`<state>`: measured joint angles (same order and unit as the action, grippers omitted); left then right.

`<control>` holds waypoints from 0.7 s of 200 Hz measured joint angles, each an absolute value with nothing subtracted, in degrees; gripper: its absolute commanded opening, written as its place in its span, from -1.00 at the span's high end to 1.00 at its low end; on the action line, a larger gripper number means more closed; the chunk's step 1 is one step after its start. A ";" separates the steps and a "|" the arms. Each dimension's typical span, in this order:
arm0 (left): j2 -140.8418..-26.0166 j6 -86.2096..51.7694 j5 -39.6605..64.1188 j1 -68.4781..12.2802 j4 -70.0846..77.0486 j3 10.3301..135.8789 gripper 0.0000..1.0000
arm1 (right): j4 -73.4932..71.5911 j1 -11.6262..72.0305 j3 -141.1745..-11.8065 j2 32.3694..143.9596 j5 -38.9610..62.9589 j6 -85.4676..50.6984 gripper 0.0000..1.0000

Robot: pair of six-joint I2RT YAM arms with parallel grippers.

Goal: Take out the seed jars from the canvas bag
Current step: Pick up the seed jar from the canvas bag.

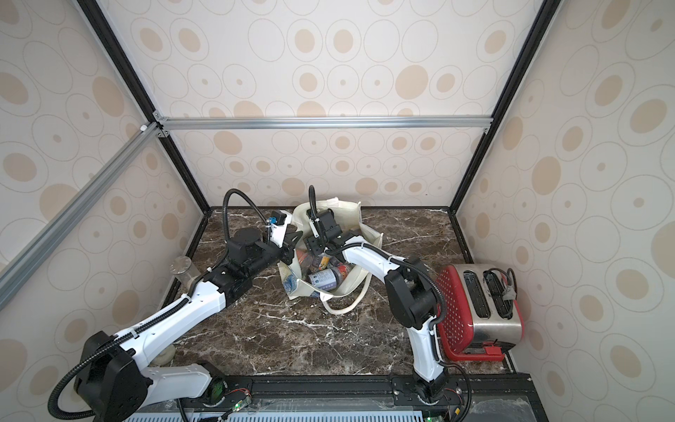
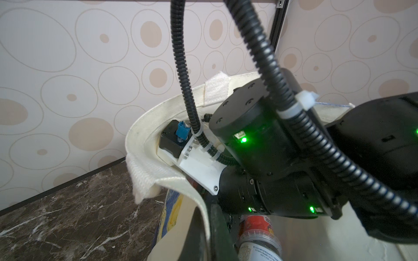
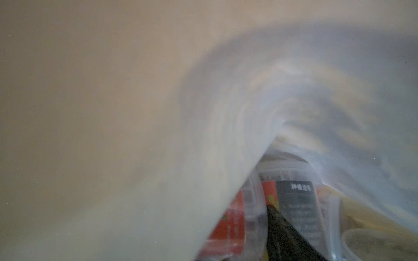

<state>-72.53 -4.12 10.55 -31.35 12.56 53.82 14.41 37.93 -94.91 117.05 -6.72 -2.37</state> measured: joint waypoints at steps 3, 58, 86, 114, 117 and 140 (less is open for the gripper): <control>-72.53 -4.05 10.55 -31.35 12.53 53.82 1.00 | 14.44 37.95 -94.91 117.05 -6.87 -2.44 -0.37; -72.53 -3.20 10.33 -31.40 12.49 53.82 1.00 | 15.03 37.91 -94.76 116.40 -6.52 -3.62 -0.12; -72.53 -2.98 10.50 -31.66 12.53 53.82 1.00 | 16.16 37.47 -93.34 113.91 -4.86 -4.01 -0.11; -72.71 -2.76 10.59 -31.66 12.43 54.15 1.00 | 16.88 37.32 -91.77 110.19 -3.86 -4.23 -0.10; -72.77 -2.70 10.59 -31.66 12.23 54.33 1.00 | 16.95 37.32 -91.61 109.75 -3.75 -4.25 -0.11; -74.56 -1.96 10.07 -31.66 10.81 56.69 1.00 | 17.54 37.32 -90.52 106.41 -3.11 -4.27 -0.11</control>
